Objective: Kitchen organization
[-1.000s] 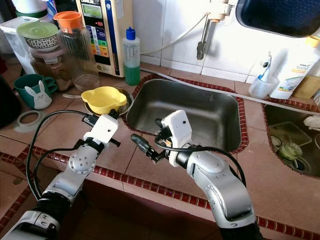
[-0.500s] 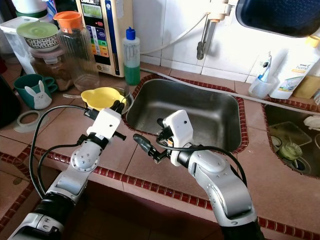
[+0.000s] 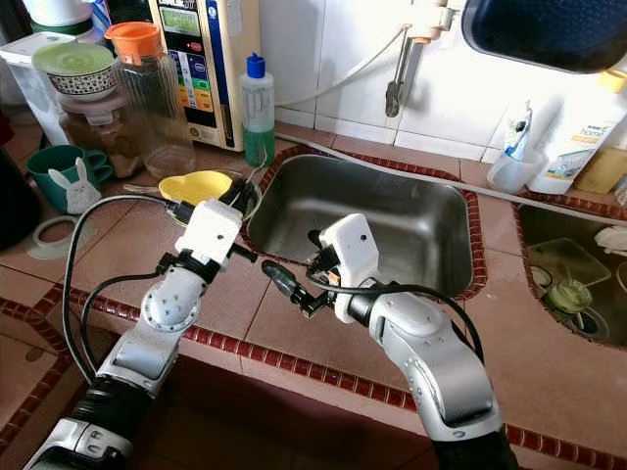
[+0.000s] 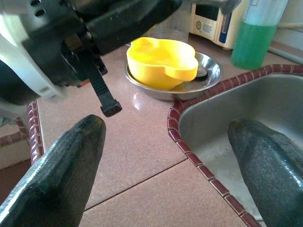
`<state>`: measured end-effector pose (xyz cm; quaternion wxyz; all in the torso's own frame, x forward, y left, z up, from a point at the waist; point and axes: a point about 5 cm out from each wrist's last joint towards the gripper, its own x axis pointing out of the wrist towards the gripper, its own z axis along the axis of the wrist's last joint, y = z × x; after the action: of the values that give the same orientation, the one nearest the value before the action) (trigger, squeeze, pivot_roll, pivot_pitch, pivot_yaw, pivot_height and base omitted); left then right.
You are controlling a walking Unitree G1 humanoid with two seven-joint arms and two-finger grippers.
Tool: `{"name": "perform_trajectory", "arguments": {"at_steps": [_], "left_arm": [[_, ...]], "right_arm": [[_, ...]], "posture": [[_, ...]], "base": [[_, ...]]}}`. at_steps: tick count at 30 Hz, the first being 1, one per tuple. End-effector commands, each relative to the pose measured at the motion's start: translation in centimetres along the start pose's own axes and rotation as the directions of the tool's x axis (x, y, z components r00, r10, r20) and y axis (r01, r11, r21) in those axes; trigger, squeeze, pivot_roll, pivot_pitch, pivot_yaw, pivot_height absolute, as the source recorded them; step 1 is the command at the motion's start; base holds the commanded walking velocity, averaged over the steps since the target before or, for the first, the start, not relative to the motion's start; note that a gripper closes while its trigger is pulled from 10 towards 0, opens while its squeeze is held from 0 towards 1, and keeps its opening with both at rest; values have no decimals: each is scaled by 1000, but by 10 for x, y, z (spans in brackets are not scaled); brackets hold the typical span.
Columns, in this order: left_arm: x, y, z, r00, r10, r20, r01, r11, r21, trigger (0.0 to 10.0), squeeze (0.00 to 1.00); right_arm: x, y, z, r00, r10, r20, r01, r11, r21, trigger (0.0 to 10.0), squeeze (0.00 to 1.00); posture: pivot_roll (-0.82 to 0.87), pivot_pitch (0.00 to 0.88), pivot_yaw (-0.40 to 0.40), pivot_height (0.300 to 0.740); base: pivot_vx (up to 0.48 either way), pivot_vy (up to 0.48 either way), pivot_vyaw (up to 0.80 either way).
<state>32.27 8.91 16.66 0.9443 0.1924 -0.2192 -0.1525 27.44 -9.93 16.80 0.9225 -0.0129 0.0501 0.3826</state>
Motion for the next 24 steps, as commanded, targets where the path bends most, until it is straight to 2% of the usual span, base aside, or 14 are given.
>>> {"name": "perform_trajectory", "arguments": {"at_steps": [1, 6, 7, 10, 12, 14, 16, 17, 18, 20, 21, 22, 23, 24], "left_arm": [[4, -2, 11, 999, -16, 52, 16, 1000, 5, 0, 0], [6, -4, 21, 995, -21, 96, 23, 999, -22, 0, 0], [10, -5, 29, 993, -17, 113, 34, 988, -150, 0, 0], [15, -5, 37, 991, -13, 135, 46, 969, -242, 392, 0], [20, -7, 40, 993, -17, 114, 59, 921, -384, 667, 0], [27, -7, 44, 995, -13, 96, 68, 801, -595, 3137, 0], [29, -7, 46, 993, -31, 112, 96, 761, -641, 3412, 0], [29, -8, 46, 993, -42, 107, 102, 742, -662, 4627, 0], [29, -8, 46, 993, -42, 107, 102, 742, -662, 4627, 0], [29, -9, 42, 994, -63, 85, 105, 673, -732, 7412, 0], [29, -10, 42, 994, -69, 80, 106, 653, -750, 7412, 0], [28, -9, 41, 995, -70, 72, 100, 615, -782, 10000, 0], [28, -9, 41, 995, -75, 67, 98, 587, -804, 10000, 0], [28, -9, 41, 995, -75, 67, 98, 587, -804, 10000, 0]], "right_arm": [[0, -3, 5, 1000, -6, 15, 6, 1000, -16, 10000, 0], [0, -4, 4, 1000, -13, 16, 13, 1000, -13, 10000, 0], [1, -5, 4, 1000, -21, 18, 21, 1000, -10, 10000, 0], [1, -9, 4, 999, -43, 27, 43, 999, 2, 10000, 0], [2, -12, 5, 997, -67, 35, 67, 998, 11, 10000, 0], [4, -22, 8, 990, -126, 63, 122, 991, 61, 10000, 0], [5, -28, 11, 984, -158, 86, 149, 984, 99, 10000, 0], [5, -30, 12, 981, -168, 94, 157, 981, 115, 10000, 0], [5, -30, 12, 981, -168, 94, 157, 981, 115, 10000, 0], [6, -35, 17, 971, -199, 132, 175, 969, 173, 10000, 0], [6, -37, 18, 968, -207, 144, 178, 965, 192, 10000, 0], [7, -40, 21, 960, -224, 167, 182, 955, 233, 10000, 0], [7, -41, 23, 955, -235, 181, 184, 948, 261, 10000, 0], [7, -41, 23, 955, -235, 181, 184, 948, 261, 10000, 0]], "posture": [[115, 0, -47, 740], [116, 0, -49, 740], [116, 0, -50, 740], [121, 0, -52, 740], [123, 0, -51, 740], [123, 0, -50, 740], [124, 0, -49, 740], [126, 0, -50, 740], [126, 0, -50, 740], [124, 0, -48, 740], [123, 0, -47, 740], [123, 0, -48, 740], [123, 0, -48, 740], [123, 0, -48, 740]], "base": [[0, 0, 0], [0, 0, 0], [0, 0, 0], [0, 0, 0], [0, 0, 0], [0, 0, 0], [0, 0, 0], [0, 0, 0], [0, 0, 0], [0, 0, 0], [0, 0, 0], [0, 0, 0], [0, 0, 0], [0, 0, 0]]}}
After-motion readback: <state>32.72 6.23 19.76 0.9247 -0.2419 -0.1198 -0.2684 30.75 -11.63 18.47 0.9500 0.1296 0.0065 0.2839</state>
